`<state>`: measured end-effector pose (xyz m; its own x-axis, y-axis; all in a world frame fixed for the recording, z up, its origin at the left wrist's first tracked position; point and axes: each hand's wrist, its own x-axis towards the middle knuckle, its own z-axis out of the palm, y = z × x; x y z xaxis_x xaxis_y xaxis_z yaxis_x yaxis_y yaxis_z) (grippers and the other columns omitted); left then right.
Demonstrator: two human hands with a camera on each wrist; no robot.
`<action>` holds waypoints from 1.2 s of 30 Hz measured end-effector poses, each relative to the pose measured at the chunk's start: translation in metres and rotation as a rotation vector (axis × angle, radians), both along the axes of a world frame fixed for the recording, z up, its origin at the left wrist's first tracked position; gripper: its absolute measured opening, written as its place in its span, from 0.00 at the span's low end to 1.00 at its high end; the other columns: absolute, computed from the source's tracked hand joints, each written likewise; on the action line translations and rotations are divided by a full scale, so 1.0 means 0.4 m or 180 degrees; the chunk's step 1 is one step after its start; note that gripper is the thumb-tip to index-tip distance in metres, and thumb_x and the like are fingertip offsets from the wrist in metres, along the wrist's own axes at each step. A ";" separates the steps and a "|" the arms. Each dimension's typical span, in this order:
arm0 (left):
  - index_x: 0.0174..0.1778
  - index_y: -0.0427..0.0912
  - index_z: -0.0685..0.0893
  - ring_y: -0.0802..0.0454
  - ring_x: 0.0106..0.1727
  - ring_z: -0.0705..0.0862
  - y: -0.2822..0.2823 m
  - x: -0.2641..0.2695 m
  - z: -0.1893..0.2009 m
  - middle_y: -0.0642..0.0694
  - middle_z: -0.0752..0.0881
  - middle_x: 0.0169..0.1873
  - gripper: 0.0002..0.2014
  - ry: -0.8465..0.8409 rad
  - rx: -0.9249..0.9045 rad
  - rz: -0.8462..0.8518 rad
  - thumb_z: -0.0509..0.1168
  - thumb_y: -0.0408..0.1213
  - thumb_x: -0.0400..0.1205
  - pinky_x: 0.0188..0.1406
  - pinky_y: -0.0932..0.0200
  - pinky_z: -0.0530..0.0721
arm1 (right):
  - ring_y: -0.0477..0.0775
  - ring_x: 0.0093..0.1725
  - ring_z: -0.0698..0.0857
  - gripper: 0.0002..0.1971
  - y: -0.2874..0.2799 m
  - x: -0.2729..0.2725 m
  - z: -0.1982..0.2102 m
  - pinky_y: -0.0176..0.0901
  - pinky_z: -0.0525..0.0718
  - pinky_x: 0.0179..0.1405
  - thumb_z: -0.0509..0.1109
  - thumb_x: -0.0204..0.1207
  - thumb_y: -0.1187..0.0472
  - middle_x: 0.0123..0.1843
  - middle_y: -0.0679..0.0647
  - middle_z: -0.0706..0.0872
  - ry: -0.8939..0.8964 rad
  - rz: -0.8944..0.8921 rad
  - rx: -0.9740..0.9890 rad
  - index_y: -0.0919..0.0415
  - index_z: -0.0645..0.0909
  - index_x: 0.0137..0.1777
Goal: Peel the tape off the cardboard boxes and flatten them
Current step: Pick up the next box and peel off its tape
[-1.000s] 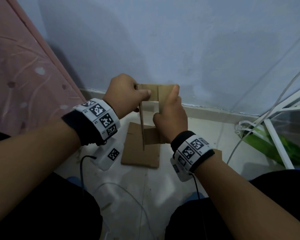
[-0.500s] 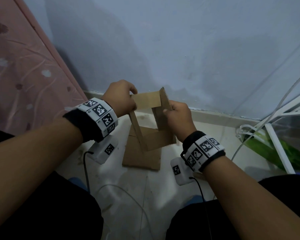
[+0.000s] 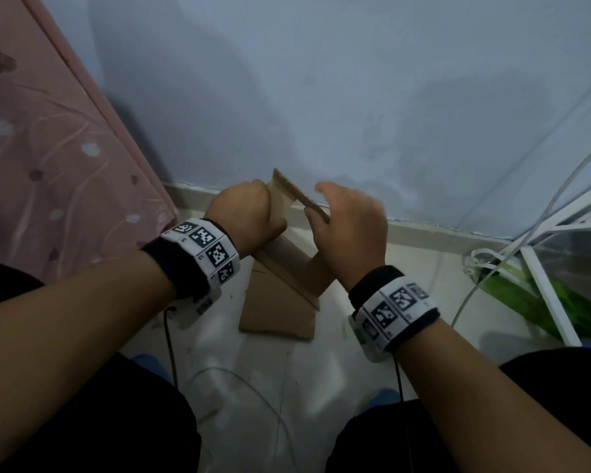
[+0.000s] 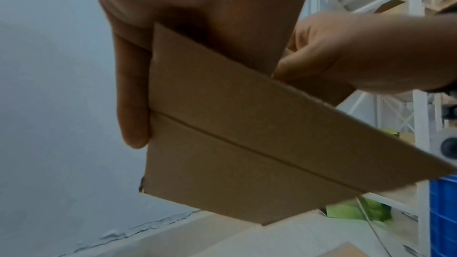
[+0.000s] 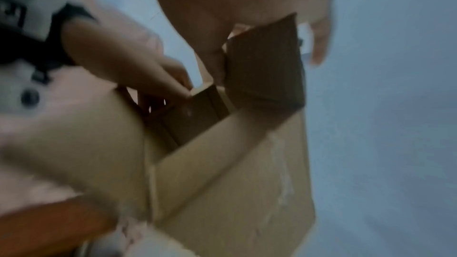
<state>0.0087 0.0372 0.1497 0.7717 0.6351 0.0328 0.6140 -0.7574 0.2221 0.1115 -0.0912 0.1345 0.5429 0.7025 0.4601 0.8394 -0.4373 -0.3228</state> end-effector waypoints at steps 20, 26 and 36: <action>0.60 0.42 0.83 0.42 0.54 0.89 0.044 0.036 0.042 0.43 0.88 0.49 0.11 -0.3015 -0.3890 0.1246 0.60 0.42 0.88 0.47 0.44 0.91 | 0.50 0.46 0.80 0.26 0.011 0.027 -0.034 0.34 0.73 0.45 0.60 0.69 0.79 0.49 0.54 0.88 0.1125 0.0376 0.0568 0.63 0.88 0.63; 0.71 0.36 0.81 0.41 0.62 0.90 0.010 0.026 0.048 0.38 0.89 0.62 0.36 -0.3158 -0.5153 0.0648 0.67 0.63 0.79 0.57 0.39 0.90 | 0.69 0.55 0.82 0.25 0.020 -0.017 -0.026 0.51 0.77 0.46 0.56 0.68 0.75 0.58 0.65 0.85 0.0687 0.0651 -0.0165 0.70 0.79 0.66; 0.56 0.40 0.88 0.44 0.51 0.91 0.063 0.028 0.038 0.45 0.92 0.49 0.16 -0.2437 -0.3006 0.1058 0.77 0.24 0.74 0.56 0.42 0.91 | 0.63 0.87 0.60 0.35 0.010 -0.039 -0.158 0.65 0.65 0.85 0.73 0.81 0.52 0.88 0.60 0.61 0.1675 -0.0194 0.0259 0.60 0.65 0.85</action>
